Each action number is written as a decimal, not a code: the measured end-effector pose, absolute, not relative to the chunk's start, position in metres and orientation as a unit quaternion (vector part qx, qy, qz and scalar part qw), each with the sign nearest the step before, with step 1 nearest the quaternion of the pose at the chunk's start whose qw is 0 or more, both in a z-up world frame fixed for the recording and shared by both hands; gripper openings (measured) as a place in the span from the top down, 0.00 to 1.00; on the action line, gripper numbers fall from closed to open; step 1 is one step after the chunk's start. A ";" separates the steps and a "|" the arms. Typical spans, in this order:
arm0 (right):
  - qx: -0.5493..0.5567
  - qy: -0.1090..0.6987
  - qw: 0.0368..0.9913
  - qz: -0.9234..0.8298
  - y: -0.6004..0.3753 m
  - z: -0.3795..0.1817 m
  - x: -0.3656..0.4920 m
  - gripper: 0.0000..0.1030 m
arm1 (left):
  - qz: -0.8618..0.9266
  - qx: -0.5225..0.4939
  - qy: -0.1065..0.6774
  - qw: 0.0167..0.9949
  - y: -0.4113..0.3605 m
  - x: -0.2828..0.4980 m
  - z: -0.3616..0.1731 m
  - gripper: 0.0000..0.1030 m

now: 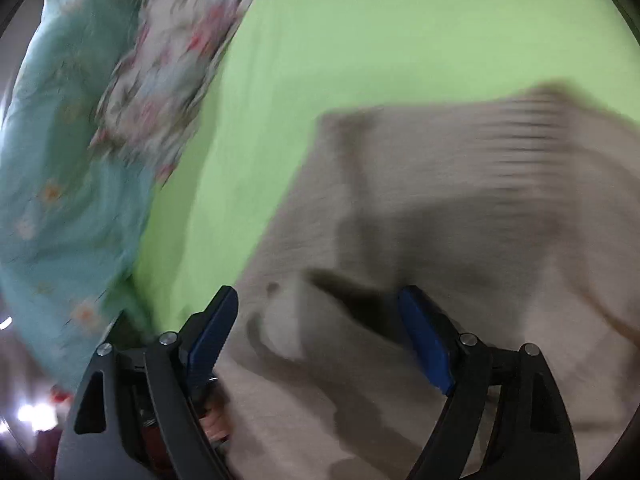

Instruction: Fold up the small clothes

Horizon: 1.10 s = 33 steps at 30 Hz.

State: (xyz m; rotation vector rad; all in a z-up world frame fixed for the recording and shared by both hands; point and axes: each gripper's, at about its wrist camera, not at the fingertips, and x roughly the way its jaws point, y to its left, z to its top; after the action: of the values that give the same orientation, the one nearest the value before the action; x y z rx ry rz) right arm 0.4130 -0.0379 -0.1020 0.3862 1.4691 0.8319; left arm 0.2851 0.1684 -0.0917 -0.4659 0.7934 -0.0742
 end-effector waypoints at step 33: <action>0.255 0.412 0.873 -0.049 -0.296 -0.033 0.162 0.20 | -0.057 -0.289 0.417 0.860 0.200 0.275 -0.065 0.30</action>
State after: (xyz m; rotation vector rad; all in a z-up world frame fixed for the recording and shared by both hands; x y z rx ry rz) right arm 0.1622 -0.2961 -0.0333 0.5326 0.8603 -0.1021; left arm 0.2749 0.2004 -0.0652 -0.6072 0.8763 -0.1197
